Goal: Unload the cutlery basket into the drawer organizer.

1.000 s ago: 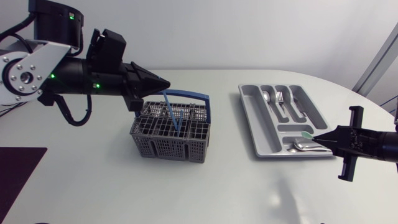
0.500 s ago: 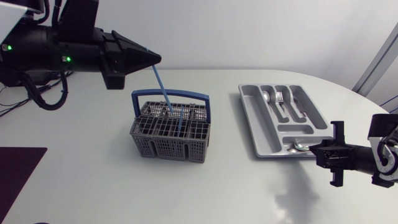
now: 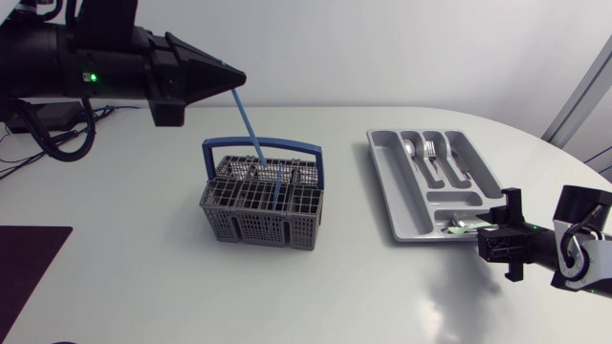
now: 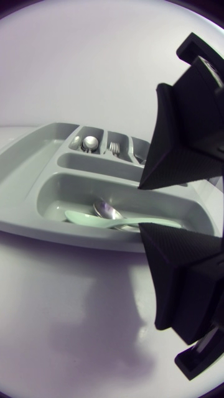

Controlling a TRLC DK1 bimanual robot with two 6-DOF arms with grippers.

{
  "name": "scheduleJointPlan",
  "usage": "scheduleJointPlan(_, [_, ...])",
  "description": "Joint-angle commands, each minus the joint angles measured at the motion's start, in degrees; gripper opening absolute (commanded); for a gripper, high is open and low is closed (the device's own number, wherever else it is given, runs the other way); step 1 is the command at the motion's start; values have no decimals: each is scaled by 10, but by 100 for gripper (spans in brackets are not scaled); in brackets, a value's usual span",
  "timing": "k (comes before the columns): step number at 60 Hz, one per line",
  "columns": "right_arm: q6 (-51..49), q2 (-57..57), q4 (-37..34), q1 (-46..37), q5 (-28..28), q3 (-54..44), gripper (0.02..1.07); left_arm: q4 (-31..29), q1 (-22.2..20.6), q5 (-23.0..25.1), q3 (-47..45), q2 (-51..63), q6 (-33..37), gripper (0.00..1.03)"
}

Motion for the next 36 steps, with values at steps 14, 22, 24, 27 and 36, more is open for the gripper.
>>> scheduleJointPlan(14, [122,-143,-154,-19,-57,22,103,-8,-14,-1,34,-11,-22,3])
scheduleJointPlan(22, [237,-257,-382,-2,-141,99,103,-1,-31,-1,32,-7,-44,3])
scheduleJointPlan(24, [256,-273,-411,9,-152,109,103,5,-40,-1,30,-4,-51,3])
scheduleJointPlan(27, [287,-291,-447,30,-165,120,103,10,-49,-1,29,3,-62,3])
scheduleJointPlan(36, [377,-318,-522,99,-199,156,102,40,-76,0,23,30,-95,3])
